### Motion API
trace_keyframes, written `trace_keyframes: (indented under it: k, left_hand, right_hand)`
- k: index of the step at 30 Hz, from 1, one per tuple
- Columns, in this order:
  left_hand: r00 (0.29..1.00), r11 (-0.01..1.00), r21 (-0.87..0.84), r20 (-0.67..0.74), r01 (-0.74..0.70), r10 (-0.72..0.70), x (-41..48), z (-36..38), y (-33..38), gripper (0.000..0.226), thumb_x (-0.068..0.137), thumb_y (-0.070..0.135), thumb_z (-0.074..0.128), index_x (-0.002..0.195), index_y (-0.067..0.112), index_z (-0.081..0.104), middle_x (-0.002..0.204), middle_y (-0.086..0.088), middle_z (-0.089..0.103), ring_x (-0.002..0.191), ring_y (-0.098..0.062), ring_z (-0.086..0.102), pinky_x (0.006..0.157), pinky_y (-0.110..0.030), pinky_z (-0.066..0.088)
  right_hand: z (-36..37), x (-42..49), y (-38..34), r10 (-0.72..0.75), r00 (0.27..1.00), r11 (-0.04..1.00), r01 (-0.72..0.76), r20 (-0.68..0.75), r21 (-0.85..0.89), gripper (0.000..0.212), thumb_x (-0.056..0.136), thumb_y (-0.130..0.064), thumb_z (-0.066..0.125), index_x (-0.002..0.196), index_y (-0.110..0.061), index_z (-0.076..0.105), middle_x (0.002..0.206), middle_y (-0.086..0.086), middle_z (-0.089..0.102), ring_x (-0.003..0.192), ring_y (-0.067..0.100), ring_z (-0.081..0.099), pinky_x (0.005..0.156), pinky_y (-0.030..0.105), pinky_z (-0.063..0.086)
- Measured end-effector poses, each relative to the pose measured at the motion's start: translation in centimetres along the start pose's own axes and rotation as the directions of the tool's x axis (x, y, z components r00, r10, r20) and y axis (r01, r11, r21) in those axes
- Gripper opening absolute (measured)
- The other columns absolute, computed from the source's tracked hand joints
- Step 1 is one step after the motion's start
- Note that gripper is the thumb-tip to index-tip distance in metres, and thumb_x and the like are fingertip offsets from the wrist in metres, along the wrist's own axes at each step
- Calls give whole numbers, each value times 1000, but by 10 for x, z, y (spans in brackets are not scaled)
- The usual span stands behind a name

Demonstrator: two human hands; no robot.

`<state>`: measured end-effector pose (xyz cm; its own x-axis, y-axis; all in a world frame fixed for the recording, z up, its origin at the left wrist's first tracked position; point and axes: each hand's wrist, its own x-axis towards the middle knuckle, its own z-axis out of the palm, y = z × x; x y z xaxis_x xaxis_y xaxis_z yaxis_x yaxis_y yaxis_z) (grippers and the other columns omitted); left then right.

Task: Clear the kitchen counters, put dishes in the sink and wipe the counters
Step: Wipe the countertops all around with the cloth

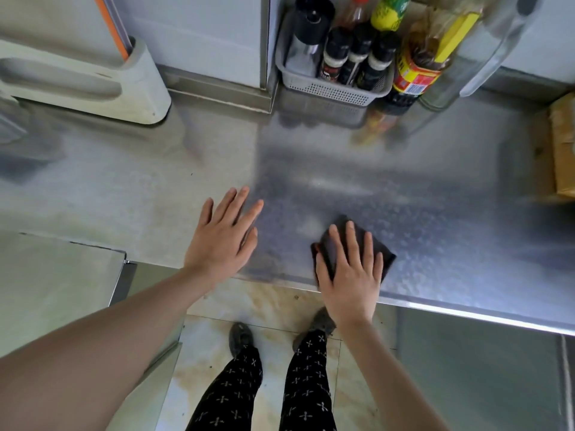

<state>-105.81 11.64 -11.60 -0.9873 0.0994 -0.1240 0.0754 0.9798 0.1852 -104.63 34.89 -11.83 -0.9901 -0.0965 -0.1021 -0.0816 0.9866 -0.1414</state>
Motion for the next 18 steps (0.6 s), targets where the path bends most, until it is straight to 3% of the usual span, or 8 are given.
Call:
trace_keyframes:
  k: [2, 4, 9, 11, 13, 14, 18]
  left_hand:
    - [1000, 1000, -13, -13, 0, 0, 1, 0, 0, 51, 93, 35, 25, 140, 20, 38, 151, -10, 30, 138, -29, 27, 108, -50, 19]
    - [1000, 999, -40, -22, -3, 2, -1, -1, 0, 50, 94, 33, 25, 139, 18, 40, 150, -11, 32, 137, -30, 29, 108, -50, 21]
    - [997, 999, -29, -63, 31, -33, -15, -7, -18, 48, 94, 30, 26, 134, 11, 46, 145, -14, 40, 132, -33, 39, 105, -50, 30]
    - [990, 992, -27, -74, 121, -122, -23, -12, -38, 49, 94, 32, 26, 134, 12, 46, 145, -14, 40, 132, -34, 38, 104, -52, 28]
    - [988, 989, -3, -49, 150, -149, -24, -17, -58, 51, 93, 33, 25, 136, 14, 44, 146, -14, 38, 133, -35, 36, 103, -53, 27]
    - [989, 990, 7, -30, 143, -143, -24, -18, -64, 52, 92, 33, 25, 137, 16, 42, 147, -13, 37, 133, -35, 35, 103, -53, 27]
    - [990, 991, -5, -7, 137, -137, -23, -17, -67, 52, 92, 33, 24, 140, 18, 39, 149, -10, 33, 136, -33, 32, 105, -53, 26]
  right_hand:
    - [4, -10, -26, 194, 980, 980, -192, -52, 47, 56, 93, -53, 31, 143, -27, 37, 151, 2, 33, 139, 36, 27, 110, 58, 24]
    - [9, -17, -60, 208, 977, 976, -203, -57, 74, 56, 92, -51, 36, 142, -25, 40, 149, 4, 37, 137, 39, 30, 108, 59, 27]
    - [14, -9, -117, -111, 994, 993, 110, 17, 51, 58, 93, -52, 30, 142, -25, 38, 150, 5, 36, 137, 40, 30, 107, 58, 26]
    - [12, -1, -102, -292, 955, 956, 293, 51, -9, 57, 93, -54, 30, 143, -27, 35, 151, 3, 35, 137, 39, 30, 107, 56, 28]
    - [8, 15, -75, -384, 922, 920, 387, 58, -67, 58, 93, -56, 30, 144, -31, 32, 153, -1, 31, 139, 35, 28, 108, 54, 27]
    - [6, 25, -63, -354, 933, 930, 359, 66, -78, 58, 92, -57, 27, 145, -33, 29, 154, -3, 27, 141, 33, 24, 110, 53, 25]
    - [6, 49, -75, -7, 999, 1000, 7, 52, -2, 64, 91, -59, 13, 149, -33, 14, 159, -3, 7, 145, 33, 5, 115, 51, 8]
